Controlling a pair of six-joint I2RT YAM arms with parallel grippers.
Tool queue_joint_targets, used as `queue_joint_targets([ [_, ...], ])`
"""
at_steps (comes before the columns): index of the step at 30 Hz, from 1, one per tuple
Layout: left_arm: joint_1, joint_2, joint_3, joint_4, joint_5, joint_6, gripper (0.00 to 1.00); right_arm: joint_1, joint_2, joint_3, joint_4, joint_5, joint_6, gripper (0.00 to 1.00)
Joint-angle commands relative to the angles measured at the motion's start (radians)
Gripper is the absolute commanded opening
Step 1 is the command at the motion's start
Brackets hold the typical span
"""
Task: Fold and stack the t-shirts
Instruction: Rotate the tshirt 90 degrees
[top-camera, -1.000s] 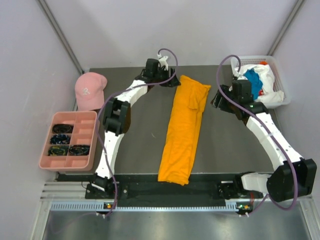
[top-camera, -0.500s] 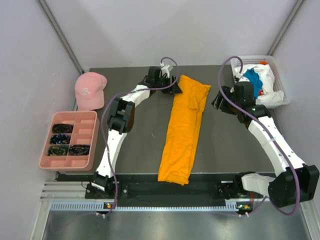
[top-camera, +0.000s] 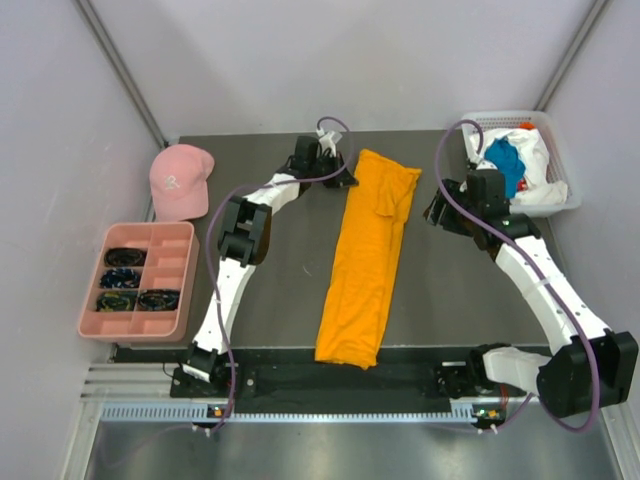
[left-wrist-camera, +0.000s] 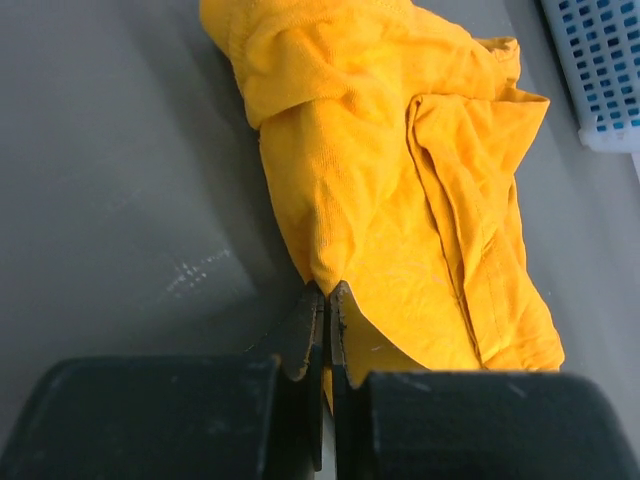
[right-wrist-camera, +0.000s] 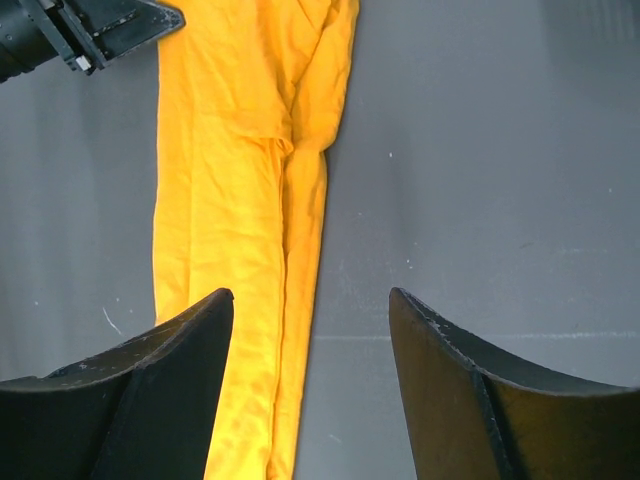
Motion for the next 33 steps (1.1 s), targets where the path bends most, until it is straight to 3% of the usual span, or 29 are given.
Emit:
queue_joint_targets([
  [1, 0.032, 0.042, 0.026, 0.079, -0.061, -0.046, 0.0, 0.012, -0.026, -0.009, 0.021, 0.007, -0.006, 0.64],
  [12, 0.104, 0.053, -0.001, 0.13, -0.256, -0.157, 0.0, 0.012, -0.017, -0.022, 0.024, 0.007, -0.003, 0.64],
  [22, 0.152, 0.062, -0.003, 0.147, -0.326, -0.213, 0.0, 0.011, -0.011, -0.027, 0.027, 0.01, -0.004, 0.64],
  [26, 0.157, 0.073, -0.003, 0.176, -0.291, -0.229, 0.0, 0.011, -0.003, -0.022, 0.027, 0.007, -0.004, 0.64],
  [27, 0.155, 0.071, -0.007, 0.185, -0.287, -0.23, 0.04, 0.011, -0.002, -0.024, 0.028, 0.007, -0.004, 0.64],
  [28, 0.157, 0.071, -0.01, 0.187, -0.282, -0.233, 0.15, 0.012, 0.0, -0.022, 0.03, 0.006, -0.003, 0.64],
  [29, 0.157, 0.07, -0.01, 0.19, -0.277, -0.232, 0.5, 0.012, 0.001, -0.022, 0.032, 0.004, -0.004, 0.64],
  [32, 0.155, 0.062, -0.02, 0.19, -0.27, -0.226, 0.97, 0.014, 0.006, -0.022, 0.036, 0.001, -0.003, 0.64],
  [33, 0.155, 0.056, -0.03, 0.187, -0.273, -0.223, 0.99, 0.012, 0.008, -0.022, 0.039, 0.003, -0.001, 0.64],
])
